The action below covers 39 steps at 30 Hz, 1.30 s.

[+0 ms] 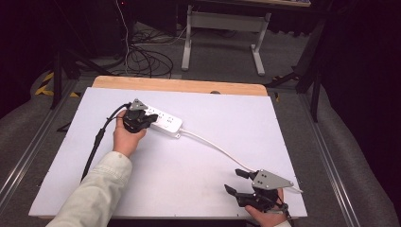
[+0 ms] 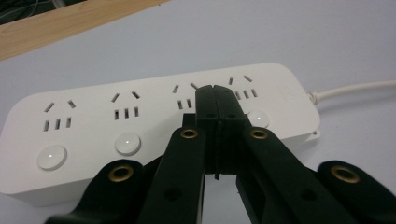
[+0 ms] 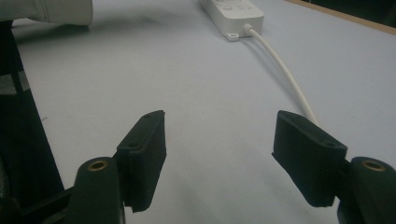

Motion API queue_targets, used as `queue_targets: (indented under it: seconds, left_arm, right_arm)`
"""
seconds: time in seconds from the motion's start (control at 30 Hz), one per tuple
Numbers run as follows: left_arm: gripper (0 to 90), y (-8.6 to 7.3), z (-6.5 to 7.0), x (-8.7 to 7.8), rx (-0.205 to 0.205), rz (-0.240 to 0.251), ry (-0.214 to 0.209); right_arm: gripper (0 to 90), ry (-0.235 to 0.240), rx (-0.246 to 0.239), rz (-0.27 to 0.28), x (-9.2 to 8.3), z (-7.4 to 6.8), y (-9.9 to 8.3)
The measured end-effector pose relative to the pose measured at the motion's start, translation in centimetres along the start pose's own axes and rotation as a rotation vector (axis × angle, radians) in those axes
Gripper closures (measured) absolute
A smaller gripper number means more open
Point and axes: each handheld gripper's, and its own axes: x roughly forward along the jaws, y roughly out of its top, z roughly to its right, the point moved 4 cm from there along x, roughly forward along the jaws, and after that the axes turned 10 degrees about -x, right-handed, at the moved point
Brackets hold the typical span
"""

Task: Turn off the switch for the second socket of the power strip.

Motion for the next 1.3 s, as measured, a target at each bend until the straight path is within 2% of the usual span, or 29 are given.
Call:
queue_targets:
  seconds: [0.07, 0.23, 0.5, 0.77, 0.9, 0.93, 1.03, 1.2, 1.3]
  left_arm:
    - [89.9, -0.1, -0.1, 0.2, 0.004, -0.006, 0.003]
    - [89.9, -0.3, -0.2, 0.7, -0.015, -0.008, -0.003]
    - [89.9, -0.4, -0.4, 1.1, -0.018, -0.005, 0.027]
    - [89.9, -0.5, -0.6, 1.2, -0.035, -0.008, 0.026]
    - [90.0, -0.5, -0.6, 1.3, -0.03, -0.006, 0.031]
    - [89.9, -0.5, -0.6, 1.3, -0.017, -0.007, 0.041]
    - [89.9, -0.6, -0.5, 1.5, -0.024, -0.005, 0.036]
    - [90.0, -0.6, -0.3, 1.6, 0.003, -0.009, 0.061]
    - [90.0, -0.6, -0.2, 1.7, 0.002, -0.009, 0.073]
  right_arm:
    - [34.7, 0.001, -0.001, 0.0, 0.0, 0.0, 0.0]
    - [34.7, 0.003, -0.001, -0.001, 0.0, 0.0, 0.0]
    - [34.7, 0.006, 0.002, 0.0, 0.0, 0.0, 0.0]
    - [34.7, 0.007, 0.003, -0.002, 0.1, 0.0, 0.0]
    - [34.7, 0.007, 0.002, -0.003, 0.1, 0.0, -0.1]
    - [34.7, 0.007, 0.003, -0.003, 0.1, 0.0, -0.1]
    - [34.7, 0.008, 0.004, -0.002, 0.1, 0.0, -0.1]
    - [34.7, 0.006, 0.004, -0.004, 0.1, 0.0, -0.1]
    - [34.7, 0.007, 0.003, -0.003, 0.1, 0.0, -0.1]
